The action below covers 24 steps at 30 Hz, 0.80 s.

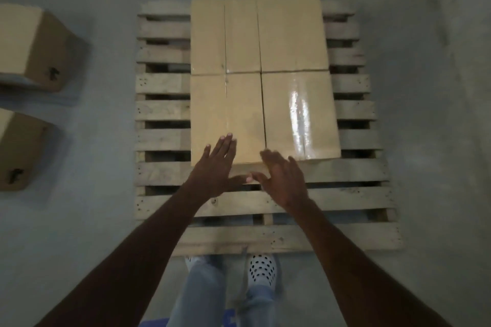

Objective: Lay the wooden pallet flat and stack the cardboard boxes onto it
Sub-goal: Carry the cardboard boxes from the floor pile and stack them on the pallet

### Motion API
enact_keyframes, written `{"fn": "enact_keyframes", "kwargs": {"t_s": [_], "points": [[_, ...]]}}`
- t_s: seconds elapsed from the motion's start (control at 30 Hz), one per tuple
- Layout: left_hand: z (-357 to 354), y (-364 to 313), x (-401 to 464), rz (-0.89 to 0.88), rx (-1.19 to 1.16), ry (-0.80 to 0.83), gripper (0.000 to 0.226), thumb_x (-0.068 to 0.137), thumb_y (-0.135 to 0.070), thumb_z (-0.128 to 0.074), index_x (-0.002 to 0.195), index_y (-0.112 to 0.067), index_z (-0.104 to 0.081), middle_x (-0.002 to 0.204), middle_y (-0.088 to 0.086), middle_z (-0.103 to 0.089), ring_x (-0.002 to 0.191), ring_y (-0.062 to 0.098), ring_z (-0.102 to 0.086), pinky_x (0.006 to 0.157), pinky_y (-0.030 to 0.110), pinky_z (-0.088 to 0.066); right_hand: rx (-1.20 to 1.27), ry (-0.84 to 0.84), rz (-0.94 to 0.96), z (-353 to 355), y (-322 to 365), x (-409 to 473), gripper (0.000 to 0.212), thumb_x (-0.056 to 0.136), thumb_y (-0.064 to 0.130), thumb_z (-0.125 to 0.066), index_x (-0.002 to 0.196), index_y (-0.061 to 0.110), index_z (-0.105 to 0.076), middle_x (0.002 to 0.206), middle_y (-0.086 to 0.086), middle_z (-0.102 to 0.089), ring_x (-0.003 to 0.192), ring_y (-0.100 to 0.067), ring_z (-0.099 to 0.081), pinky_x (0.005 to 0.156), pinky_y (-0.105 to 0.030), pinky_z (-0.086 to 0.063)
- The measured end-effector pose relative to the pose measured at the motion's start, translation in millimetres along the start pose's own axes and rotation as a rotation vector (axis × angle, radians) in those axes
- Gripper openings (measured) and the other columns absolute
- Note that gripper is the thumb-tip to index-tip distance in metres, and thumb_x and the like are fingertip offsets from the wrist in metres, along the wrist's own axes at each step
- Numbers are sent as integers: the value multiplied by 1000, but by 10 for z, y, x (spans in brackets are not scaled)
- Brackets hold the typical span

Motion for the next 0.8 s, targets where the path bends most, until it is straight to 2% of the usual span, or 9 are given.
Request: {"fn": "enact_keyframes", "kwargs": {"t_s": [0.07,0.1,0.17,0.23,0.37,0.47,0.6,0.8], "points": [[314,-85,-563,40,-17,9,128,63,-94,-5,155,-6,4,163,12,11,151,24,7,120,46,1,9,9,15,356,393,-432,61,99,49,-47,146,11,-41,152,-10,-42,142,-26,-37,116,-47,-26],[471,-135,-888,71,-39,17,128,64,-95,-7,155,-6,2,163,12,9,151,24,6,120,47,1,14,3,35,530,591,-669,60,98,48,-49,144,9,-45,149,-12,-46,139,-28,-41,114,-48,-29],[801,-250,-1504,137,-83,5,115,76,-84,-29,155,-6,1,164,11,6,151,23,3,121,49,1,20,-30,53,861,956,-1096,57,96,48,-53,135,7,-53,139,-15,-56,131,-30,-50,107,-50,-37],[1080,-363,-2042,201,-120,-29,109,82,-75,-44,156,-6,-2,164,10,2,151,22,0,122,49,-1,33,-60,17,1153,1265,-1508,59,95,57,-48,128,8,-58,129,-15,-63,122,-31,-57,99,-47,-43],[1386,-398,-2910,295,-163,-145,106,83,-76,-41,156,-7,-5,164,8,-3,151,20,-3,121,47,-3,28,-129,50,1557,1815,-2094,63,96,61,-42,128,10,-57,118,-12,-67,106,-31,-64,87,-41,-50],[1494,-370,-3410,318,-213,-225,106,82,-77,-40,155,-6,-10,164,10,-9,151,22,-8,120,50,-6,-16,-123,110,1738,2162,-2380,66,96,62,-39,134,9,-52,122,-13,-65,107,-32,-63,86,-40,-48],[1553,-207,-3957,366,-264,-295,103,85,-75,-38,155,-6,-9,164,10,-8,151,21,-7,120,51,-6,-75,-119,194,1788,2642,-2572,68,96,64,-37,138,11,-46,130,-12,-62,113,-32,-61,84,-39,-48],[1456,600,-4873,467,-349,-354,104,80,-83,-31,156,-12,-15,164,5,-14,150,20,-15,120,51,-13,-150,-56,312,1569,3578,-2734,75,91,71,-39,143,17,-38,146,-6,-49,123,-30,-55,90,-42,-49]]}}
Point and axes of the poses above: each hand's wrist, its own x-axis towards the middle knuckle, its own z-axis out of the back of the hand, y = z × x, the point moved 4 cm from there along x, towards the middle knuckle
